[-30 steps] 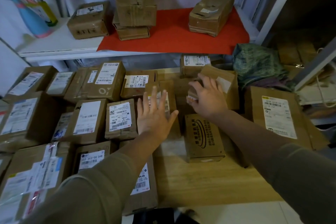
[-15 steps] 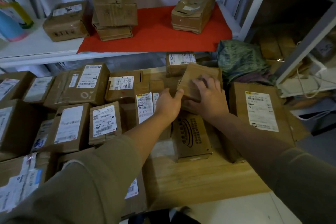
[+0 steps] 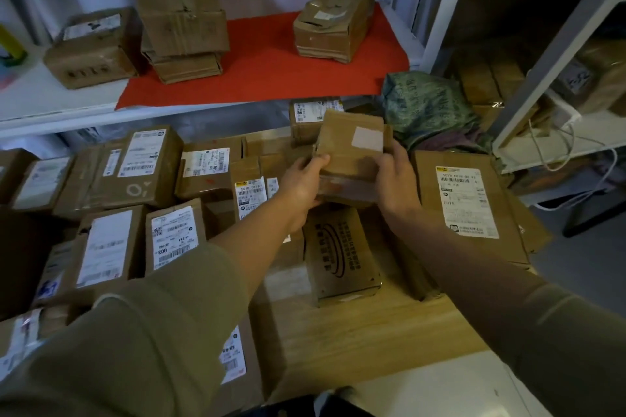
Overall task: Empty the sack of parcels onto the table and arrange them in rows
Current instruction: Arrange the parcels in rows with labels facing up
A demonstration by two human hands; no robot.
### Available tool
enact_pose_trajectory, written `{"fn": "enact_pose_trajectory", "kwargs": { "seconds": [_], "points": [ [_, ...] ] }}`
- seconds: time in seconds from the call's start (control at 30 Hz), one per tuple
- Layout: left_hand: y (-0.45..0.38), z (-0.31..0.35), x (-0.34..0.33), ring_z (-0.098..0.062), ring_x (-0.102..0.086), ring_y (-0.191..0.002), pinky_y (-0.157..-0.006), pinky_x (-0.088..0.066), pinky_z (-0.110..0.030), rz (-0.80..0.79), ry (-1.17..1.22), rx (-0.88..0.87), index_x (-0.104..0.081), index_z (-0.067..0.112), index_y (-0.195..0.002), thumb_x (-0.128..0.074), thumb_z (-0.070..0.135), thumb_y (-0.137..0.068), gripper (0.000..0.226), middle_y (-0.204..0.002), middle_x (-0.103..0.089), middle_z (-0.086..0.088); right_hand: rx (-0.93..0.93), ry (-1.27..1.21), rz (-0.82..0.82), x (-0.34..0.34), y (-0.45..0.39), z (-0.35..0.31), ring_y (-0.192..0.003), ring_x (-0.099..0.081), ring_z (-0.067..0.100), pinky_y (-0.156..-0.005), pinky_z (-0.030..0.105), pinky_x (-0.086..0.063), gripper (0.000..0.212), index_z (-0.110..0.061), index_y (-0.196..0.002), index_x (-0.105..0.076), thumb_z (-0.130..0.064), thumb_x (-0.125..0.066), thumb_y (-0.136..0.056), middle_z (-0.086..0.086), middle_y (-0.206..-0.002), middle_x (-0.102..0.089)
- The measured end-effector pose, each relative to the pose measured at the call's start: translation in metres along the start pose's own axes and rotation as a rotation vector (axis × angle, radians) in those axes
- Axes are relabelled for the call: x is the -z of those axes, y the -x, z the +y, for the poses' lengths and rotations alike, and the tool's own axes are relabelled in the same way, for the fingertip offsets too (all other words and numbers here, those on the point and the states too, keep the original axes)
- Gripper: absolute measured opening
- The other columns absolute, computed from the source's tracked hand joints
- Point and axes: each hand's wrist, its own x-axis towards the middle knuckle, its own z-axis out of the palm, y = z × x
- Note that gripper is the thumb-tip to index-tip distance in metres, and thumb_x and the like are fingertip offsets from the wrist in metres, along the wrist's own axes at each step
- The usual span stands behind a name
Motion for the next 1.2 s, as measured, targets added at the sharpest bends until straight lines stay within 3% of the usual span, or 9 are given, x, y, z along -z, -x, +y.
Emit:
{"fn": "enact_pose_trajectory", "kwargs": {
  "seconds": [0.1,0.27,0.43,0.53,0.63,0.73,0.93,1.1,1.2],
  "points": [
    [0.004,0.007,0.013,-0.030,-0.064,-0.110,-0.097,-0.052,-0.045,-0.006,0.258,0.076,-0.057,0.016,-0.123,-0.044,0.042,-0.100,0.037,-0.117,-0.068,-0.015,-0.160,-0.238,0.057,0.005,-0.005,-0.006,-0.123,-0.055,0.022,-0.108,0.049,-0.043,0.067,-0.020,-0.136,-0.053,-0.051,-0.045,-0.077,0.003,-0.133,-0.060],
    [0.018,0.009,0.033,-0.031,-0.059,-0.114,-0.084,-0.052,-0.039,-0.066,0.440,0.216,-0.060,0.018,-0.124,-0.029,0.052,-0.100,0.052,-0.124,-0.065,-0.016,-0.221,-0.355,-0.177,-0.002,0.005,-0.021,-0.111,-0.065,0.023,-0.092,0.044,-0.052,0.056,-0.025,-0.126,-0.061,-0.064,-0.054,-0.086,-0.003,-0.118,-0.070],
    [0.035,0.005,0.043,-0.032,-0.064,-0.084,-0.064,-0.051,-0.031,-0.146,0.515,0.273,-0.060,0.018,-0.130,-0.025,0.058,-0.098,0.063,-0.117,-0.066,-0.017,-0.207,-0.457,-0.417,-0.007,0.023,-0.038,-0.110,-0.065,0.022,-0.084,0.042,-0.056,0.046,-0.033,-0.126,-0.058,-0.060,-0.057,-0.089,-0.003,-0.120,-0.069],
    [0.044,0.005,0.043,-0.029,-0.066,-0.067,-0.057,-0.048,-0.026,-0.174,0.558,0.254,-0.065,0.016,-0.123,-0.023,0.058,-0.098,0.063,-0.099,-0.071,-0.015,-0.189,-0.493,-0.486,-0.011,0.032,-0.038,-0.114,-0.064,0.025,-0.089,0.053,-0.055,0.068,-0.039,-0.137,-0.044,-0.059,-0.070,-0.078,-0.002,-0.128,-0.065],
    [0.053,0.004,0.038,-0.027,-0.064,-0.064,-0.058,-0.045,-0.026,-0.193,0.605,0.229,-0.070,0.014,-0.107,-0.024,0.059,-0.098,0.065,-0.090,-0.073,-0.015,-0.190,-0.593,-0.476,-0.016,0.041,-0.039,-0.104,-0.071,0.024,-0.083,0.050,-0.059,0.080,-0.030,-0.139,-0.040,-0.045,-0.080,-0.071,0.001,-0.122,-0.069],
    [0.060,0.004,0.032,-0.024,-0.060,-0.062,-0.053,-0.045,-0.023,-0.212,0.684,0.229,-0.071,0.012,-0.099,-0.025,0.058,-0.098,0.065,-0.088,-0.071,-0.014,-0.216,-0.638,-0.487,-0.015,0.046,-0.040,-0.106,-0.071,0.028,-0.097,0.056,-0.051,0.077,-0.020,-0.135,-0.048,-0.037,-0.083,-0.069,0.008,-0.122,-0.070],
    [0.075,0.004,0.017,-0.018,-0.056,-0.056,-0.044,-0.044,-0.017,-0.324,0.638,0.283,-0.074,0.011,-0.100,-0.026,0.061,-0.096,0.069,-0.087,-0.066,-0.016,-0.260,-0.776,-0.588,-0.004,0.053,-0.038,-0.117,-0.064,0.032,-0.084,0.041,-0.058,0.066,-0.013,-0.135,-0.058,-0.037,-0.079,-0.077,0.013,-0.130,-0.065],
    [0.089,0.002,0.012,-0.017,-0.057,-0.055,-0.042,-0.047,-0.017,-0.370,0.585,0.340,-0.069,0.012,-0.110,-0.024,0.061,-0.098,0.067,-0.088,-0.066,-0.017,-0.307,-0.844,-0.601,0.002,0.061,-0.040,-0.118,-0.064,0.031,-0.104,0.049,-0.047,0.073,-0.015,-0.134,-0.059,-0.045,-0.078,-0.070,0.012,-0.128,-0.067],
    [0.098,0.002,0.023,-0.018,-0.064,-0.062,-0.049,-0.053,-0.020,-0.314,0.261,0.311,-0.059,0.010,-0.125,-0.032,0.051,-0.102,0.055,-0.099,-0.071,-0.021,-0.299,-0.824,-0.568,0.006,0.063,-0.044,-0.120,-0.063,0.028,-0.112,0.053,-0.039,0.058,-0.020,-0.130,-0.062,-0.048,-0.071,-0.080,0.008,-0.127,-0.068]
  ]
}}
